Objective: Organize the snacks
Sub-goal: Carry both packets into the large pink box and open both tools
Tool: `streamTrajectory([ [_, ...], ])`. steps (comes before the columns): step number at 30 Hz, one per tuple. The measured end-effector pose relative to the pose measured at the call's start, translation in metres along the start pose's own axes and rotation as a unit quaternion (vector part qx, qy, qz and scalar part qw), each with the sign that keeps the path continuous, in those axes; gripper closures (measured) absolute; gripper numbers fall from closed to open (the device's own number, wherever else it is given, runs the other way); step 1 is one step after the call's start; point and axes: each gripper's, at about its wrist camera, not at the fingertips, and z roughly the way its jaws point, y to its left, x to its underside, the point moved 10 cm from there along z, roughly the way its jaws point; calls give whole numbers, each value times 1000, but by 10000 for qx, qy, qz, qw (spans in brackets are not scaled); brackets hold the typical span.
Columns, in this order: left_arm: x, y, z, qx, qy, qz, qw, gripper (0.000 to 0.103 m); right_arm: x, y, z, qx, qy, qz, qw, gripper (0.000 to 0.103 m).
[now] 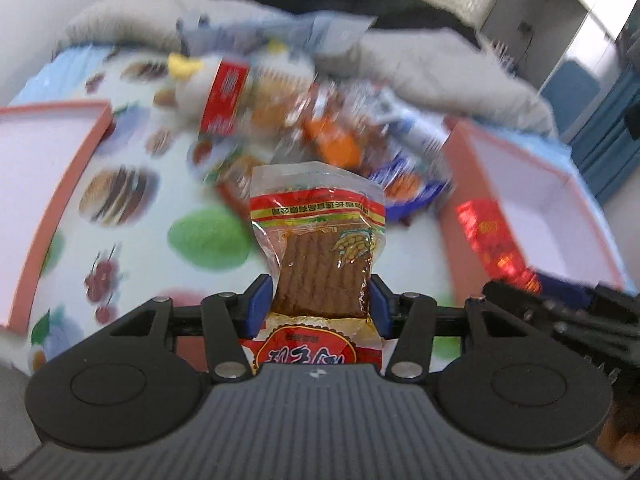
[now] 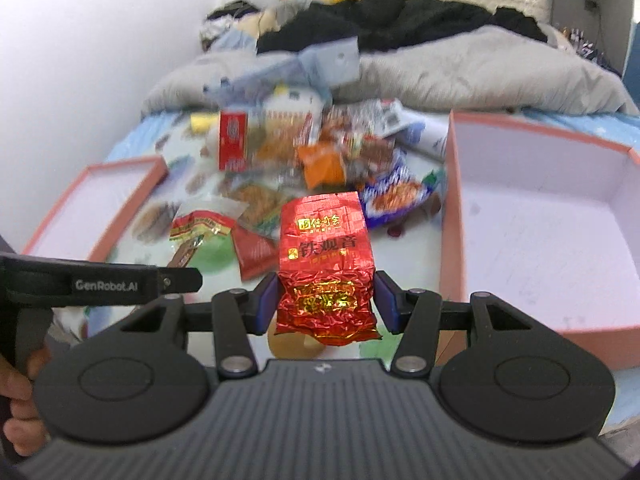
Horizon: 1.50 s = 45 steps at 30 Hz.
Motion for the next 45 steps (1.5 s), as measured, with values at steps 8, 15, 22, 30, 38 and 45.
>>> streamTrajectory([
  [8,-52,-42,-42,321,-539,158,9979,46,-45,-1,-44,42,-604,-119,9981,49],
  [15,-75,-70,-63,523,-720,288,9956,46,-66,-13,-68,148,-922,-63,9956,49],
  [22,-89,-110,-82,814,-911,469,9914,46,-80,-33,-93,330,-1197,-42,9923,49],
  [30,-101,-171,-88,1162,-965,790,9854,46,-89,-76,-108,573,-1407,169,9882,49],
  [38,-100,-237,-31,1265,-442,1155,9842,46,-84,-138,-89,874,-1220,458,9876,49],
  [45,-89,-279,44,1234,157,1488,9810,46,-64,-197,-50,1059,-758,804,9882,49],
])
